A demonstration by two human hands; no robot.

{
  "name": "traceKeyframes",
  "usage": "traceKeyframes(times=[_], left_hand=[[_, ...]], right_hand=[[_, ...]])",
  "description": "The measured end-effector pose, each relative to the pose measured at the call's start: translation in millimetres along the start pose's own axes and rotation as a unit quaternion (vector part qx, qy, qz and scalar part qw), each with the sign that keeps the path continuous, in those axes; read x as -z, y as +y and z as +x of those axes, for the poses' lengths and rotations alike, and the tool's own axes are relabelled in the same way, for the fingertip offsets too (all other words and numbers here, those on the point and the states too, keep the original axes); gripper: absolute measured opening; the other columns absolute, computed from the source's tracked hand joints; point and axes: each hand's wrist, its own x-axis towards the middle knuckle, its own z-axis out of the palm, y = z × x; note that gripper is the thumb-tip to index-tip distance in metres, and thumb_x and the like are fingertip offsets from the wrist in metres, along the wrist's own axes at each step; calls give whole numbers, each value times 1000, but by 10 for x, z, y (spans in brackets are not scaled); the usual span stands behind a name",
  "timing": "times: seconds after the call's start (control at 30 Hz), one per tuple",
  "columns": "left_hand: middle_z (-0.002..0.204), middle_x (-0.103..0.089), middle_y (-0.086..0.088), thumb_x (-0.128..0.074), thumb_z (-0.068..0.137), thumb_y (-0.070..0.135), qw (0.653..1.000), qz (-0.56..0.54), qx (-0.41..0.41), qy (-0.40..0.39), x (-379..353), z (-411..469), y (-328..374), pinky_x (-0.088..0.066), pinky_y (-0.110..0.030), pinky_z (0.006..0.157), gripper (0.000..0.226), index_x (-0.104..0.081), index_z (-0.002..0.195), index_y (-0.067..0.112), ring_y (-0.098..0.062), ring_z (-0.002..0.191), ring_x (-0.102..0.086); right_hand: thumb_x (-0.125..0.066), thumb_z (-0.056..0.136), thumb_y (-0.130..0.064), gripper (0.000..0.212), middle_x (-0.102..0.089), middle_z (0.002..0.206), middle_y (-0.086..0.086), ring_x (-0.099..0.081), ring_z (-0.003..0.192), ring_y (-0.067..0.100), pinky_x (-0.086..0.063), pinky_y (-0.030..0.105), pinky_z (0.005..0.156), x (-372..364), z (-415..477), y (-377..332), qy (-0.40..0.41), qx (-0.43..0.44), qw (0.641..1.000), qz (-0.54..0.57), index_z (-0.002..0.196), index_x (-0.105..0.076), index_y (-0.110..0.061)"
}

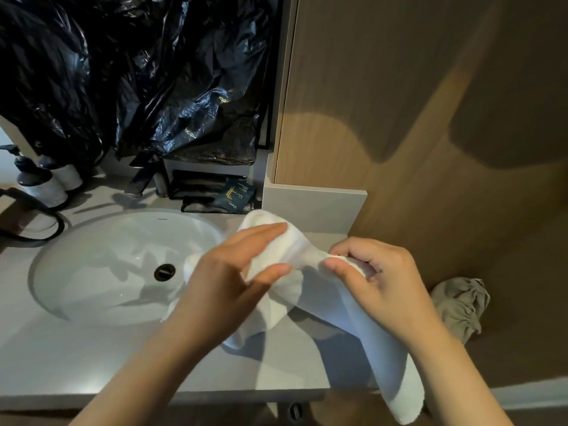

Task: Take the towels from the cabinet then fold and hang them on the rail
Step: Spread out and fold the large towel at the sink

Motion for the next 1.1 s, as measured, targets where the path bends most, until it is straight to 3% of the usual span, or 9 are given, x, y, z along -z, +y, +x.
traceKeyframes(times=[0.13, 0.27, 0.37, 0.53, 0.73, 0.83, 0.93, 1.07, 1.1], left_hand=[[133, -59, 6, -61, 93, 17, 995, -64, -46, -65, -183, 66, 92, -37, -14, 103, 43, -56, 135, 13, -1, 123, -52], [99, -68, 13, -60, 94, 12, 990, -100, 14, -96, -224, 116, -32, -44, -16, 84, 15, -71, 102, 19, -1, 94, -59], [79, -63, 14, -60, 87, 25, 994, -91, 40, -51, -211, 107, -100, -37, -8, 71, 11, -66, 79, 28, 0, 79, -57], [82, -65, 19, -64, 88, 18, 989, -106, 88, 55, -146, 132, -192, -38, -5, 71, 16, -66, 76, 28, 1, 78, -59], [55, -56, 23, -64, 92, 14, 976, -93, 156, 118, -12, 260, -371, -33, -6, 51, 22, -64, 74, 27, 3, 49, -48], [55, -55, 26, -62, 93, 15, 980, -67, 155, 100, -21, 265, -398, -32, -6, 51, 16, -66, 78, 20, 4, 49, -47], [54, -55, 24, -62, 93, 14, 980, -59, 160, 107, -41, 256, -407, -32, -4, 51, 16, -66, 79, 19, 5, 48, -47], [89, -60, 7, -70, 86, 33, 969, -43, 212, 122, -111, 236, -424, -37, -16, 61, 11, -60, 88, 28, -5, 58, -48], [92, -56, 4, -72, 81, 42, 958, -38, 250, 136, -125, 215, -432, -37, -21, 63, 24, -57, 93, 26, -7, 64, -48]], right_hand=[[-62, 93, -33, 16, -69, 85, -16, -66, 81, 11, -53, 34, 66, -73, 30, -69, -14, 34, 999, 24, 88, -74, -23], [-63, 91, -35, 14, -69, 83, -19, -66, 82, 11, -54, 34, 66, -26, 15, -24, -5, 18, 999, 27, 86, -73, -28], [-62, 91, -36, 13, -68, 84, -20, -66, 84, 11, -52, 30, 66, 13, -22, 35, 2, 0, 999, 35, 84, -72, -31], [-63, 91, -42, 14, -69, 85, -20, -66, 85, 9, -52, 20, 67, 87, -129, 138, -9, -37, 999, 27, 85, -71, -33], [-54, 82, -58, 29, -69, 81, -19, -65, 82, 5, -50, 23, 69, 255, -258, 266, -10, -91, 996, -18, 84, -71, -35], [-57, 81, -58, 26, -69, 80, -19, -65, 82, 4, -51, 24, 68, 284, -255, 273, -8, -110, 994, -22, 82, -71, -37], [-67, 85, -42, 9, -68, 80, -21, -64, 83, 5, -54, 28, 69, 315, -259, 333, 3, -128, 992, -20, 80, -72, -36], [-70, 87, -24, 17, -66, 81, -20, -61, 85, -1, -47, 9, 66, 285, -287, 446, 64, -168, 984, 5, 84, -66, -40], [-68, 89, -20, 20, -65, 82, -19, -60, 85, -2, -47, 7, 63, 262, -288, 482, 92, -186, 978, 16, 85, -64, -40]])
